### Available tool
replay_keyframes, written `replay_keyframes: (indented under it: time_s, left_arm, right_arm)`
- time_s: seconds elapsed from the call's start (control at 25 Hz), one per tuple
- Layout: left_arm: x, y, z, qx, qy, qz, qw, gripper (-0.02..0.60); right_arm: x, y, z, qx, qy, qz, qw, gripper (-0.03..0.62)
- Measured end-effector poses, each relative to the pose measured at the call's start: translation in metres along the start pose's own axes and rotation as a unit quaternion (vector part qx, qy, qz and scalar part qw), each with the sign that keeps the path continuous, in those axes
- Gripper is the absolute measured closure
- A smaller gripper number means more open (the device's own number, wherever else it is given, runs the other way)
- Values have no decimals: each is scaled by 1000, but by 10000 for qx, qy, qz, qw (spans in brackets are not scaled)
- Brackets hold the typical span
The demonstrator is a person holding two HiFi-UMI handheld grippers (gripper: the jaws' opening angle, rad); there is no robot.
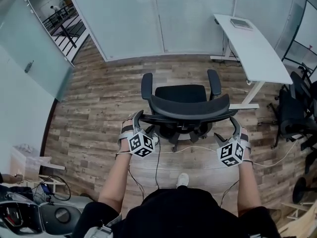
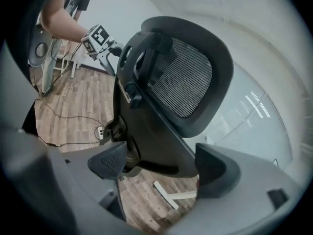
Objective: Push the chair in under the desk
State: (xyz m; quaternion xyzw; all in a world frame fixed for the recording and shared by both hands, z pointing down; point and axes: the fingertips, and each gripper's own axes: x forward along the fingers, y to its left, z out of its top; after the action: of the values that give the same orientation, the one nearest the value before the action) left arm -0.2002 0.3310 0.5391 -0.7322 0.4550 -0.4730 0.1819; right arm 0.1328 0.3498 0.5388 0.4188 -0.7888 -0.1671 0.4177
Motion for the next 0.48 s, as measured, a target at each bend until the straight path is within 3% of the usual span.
replay_keyframes:
  time_s: [0.48]
  left_arm:
    - [32, 6, -1, 806, 366, -114, 9960, 196]
  right_arm:
    - [68, -23, -28, -1474, 633, 407, 9862, 163]
